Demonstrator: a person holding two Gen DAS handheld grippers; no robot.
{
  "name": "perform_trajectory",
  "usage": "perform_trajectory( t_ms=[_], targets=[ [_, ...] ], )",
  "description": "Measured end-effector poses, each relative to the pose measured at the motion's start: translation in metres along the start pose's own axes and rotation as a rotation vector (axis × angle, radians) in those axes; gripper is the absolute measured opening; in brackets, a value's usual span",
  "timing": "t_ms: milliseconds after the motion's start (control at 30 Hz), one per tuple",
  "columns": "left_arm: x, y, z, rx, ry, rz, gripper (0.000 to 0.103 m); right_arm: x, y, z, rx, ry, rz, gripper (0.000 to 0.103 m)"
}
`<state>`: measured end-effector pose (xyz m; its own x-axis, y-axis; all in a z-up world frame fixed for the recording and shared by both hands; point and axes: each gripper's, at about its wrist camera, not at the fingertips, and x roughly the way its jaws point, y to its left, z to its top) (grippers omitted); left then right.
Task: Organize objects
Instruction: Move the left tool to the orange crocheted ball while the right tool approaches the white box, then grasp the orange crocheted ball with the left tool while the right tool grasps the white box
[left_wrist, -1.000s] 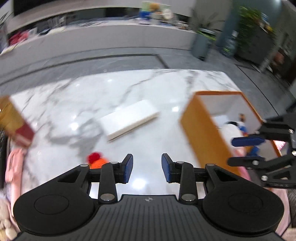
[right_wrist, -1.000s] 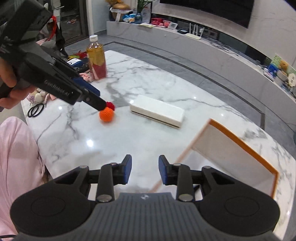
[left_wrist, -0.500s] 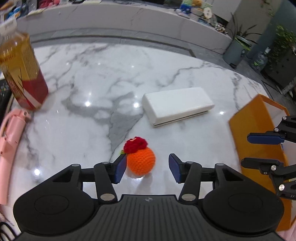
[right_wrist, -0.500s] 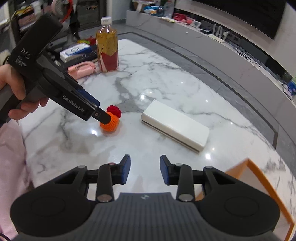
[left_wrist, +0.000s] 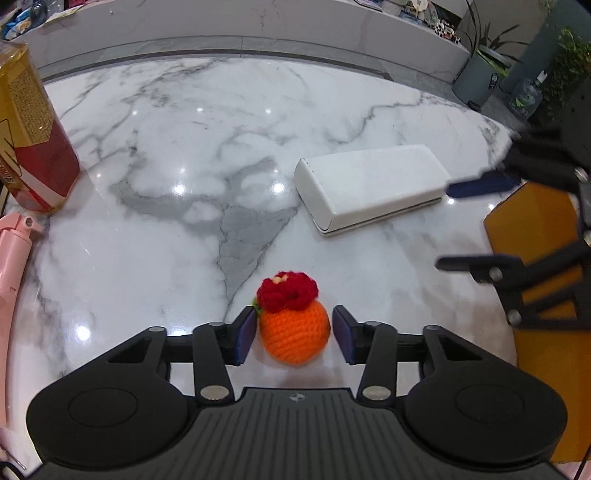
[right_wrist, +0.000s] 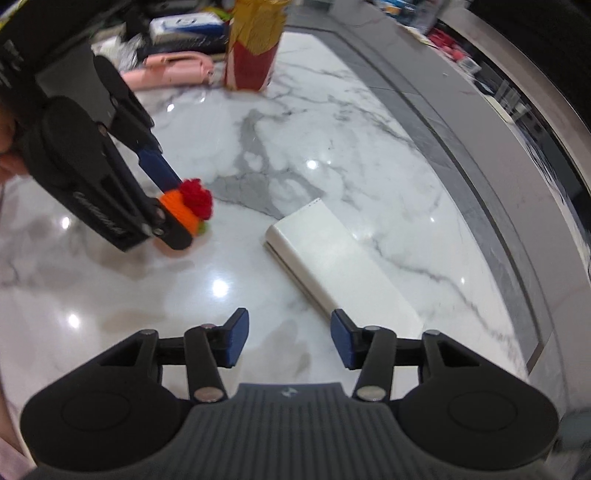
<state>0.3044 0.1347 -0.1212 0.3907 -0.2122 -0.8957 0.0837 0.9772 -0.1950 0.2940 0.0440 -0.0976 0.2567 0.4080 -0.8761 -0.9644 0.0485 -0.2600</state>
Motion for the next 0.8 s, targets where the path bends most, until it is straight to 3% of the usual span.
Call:
perform_trajectory(
  t_ms=[267,533,800],
  targets=[
    [0.004,0.005,0.007,0.054,0.002,-0.033,0.046,0.034,-0.029,0.022,-0.170,0.077,0.053,0.074],
    [0.006,0.010,0.010,0.107,0.018,-0.075,0.046,0.066,-0.046,0.040,-0.296,0.156,0.110,0.081],
    [0.006,0.013,0.011,0.112,0.016,-0.088,0.046,0.087,-0.060,0.044,-0.262,0.189,0.180,0.081]
  ],
)
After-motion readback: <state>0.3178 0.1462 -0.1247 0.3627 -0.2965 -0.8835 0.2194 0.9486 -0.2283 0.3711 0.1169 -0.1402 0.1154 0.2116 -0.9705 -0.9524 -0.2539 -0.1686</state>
